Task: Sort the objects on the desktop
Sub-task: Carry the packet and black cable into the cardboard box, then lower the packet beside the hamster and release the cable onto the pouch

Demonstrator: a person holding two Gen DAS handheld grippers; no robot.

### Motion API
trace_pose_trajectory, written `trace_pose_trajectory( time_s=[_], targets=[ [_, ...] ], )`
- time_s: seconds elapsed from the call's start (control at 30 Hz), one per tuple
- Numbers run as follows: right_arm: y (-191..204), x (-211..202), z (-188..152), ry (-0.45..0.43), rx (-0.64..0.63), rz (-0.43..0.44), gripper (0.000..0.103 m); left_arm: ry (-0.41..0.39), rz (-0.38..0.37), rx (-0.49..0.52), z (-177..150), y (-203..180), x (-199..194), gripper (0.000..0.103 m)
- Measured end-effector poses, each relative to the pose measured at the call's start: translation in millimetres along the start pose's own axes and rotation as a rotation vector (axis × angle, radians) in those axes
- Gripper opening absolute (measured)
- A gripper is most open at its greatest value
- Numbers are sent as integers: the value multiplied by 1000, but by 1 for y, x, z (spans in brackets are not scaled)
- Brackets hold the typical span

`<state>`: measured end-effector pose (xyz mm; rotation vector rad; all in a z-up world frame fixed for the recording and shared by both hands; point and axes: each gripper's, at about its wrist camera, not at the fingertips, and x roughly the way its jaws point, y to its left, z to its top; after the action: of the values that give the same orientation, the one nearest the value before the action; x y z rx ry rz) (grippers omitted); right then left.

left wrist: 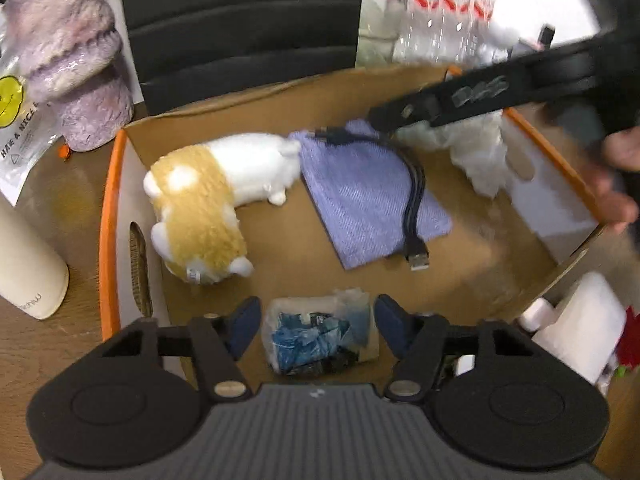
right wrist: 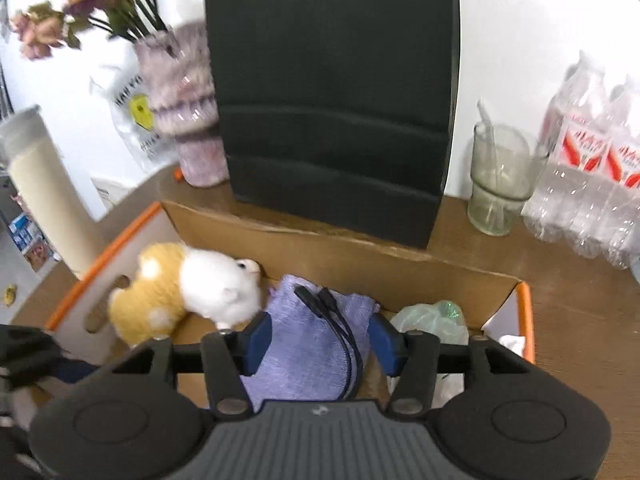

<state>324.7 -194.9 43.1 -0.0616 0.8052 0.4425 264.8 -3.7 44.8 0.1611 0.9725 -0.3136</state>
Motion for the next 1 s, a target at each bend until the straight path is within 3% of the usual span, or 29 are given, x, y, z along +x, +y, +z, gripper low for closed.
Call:
trace_pose_trajectory(
  time_s=[0.07,0.13,0.27,0.33,0.5,0.57,0.63,0.83,1.0],
  targets=[
    [-1,-6,-1,-5,8,13,58,33,-57,-26,3,1,3,38],
    [-4,-11,-5,-4,23,22,58,51,-103,-32,4,-2,4,29],
    [-12,-17,-10,3,53,25,58,85,-129,-118,10,7,9,27],
    [-12,-24,-15,-3,56,35,58,84,-86,-157,11,12,9,25],
    [-11,-38,-29,-21,57,51,59,101,-81,-142,9,9,14,20],
    [-13,-41,-34,-25,70,54,60,92,-72,-137,10,6,17,7],
    [-15,-43,-40,-19,83,55,60,88,-81,-145,10,5,15,5],
    [-19,-58,-52,-53,109,66,60,-29,-73,-190,23,13,-12,4],
    [-19,-68,-50,-86,120,79,61,-99,-80,-242,55,23,-25,4]
  ],
)
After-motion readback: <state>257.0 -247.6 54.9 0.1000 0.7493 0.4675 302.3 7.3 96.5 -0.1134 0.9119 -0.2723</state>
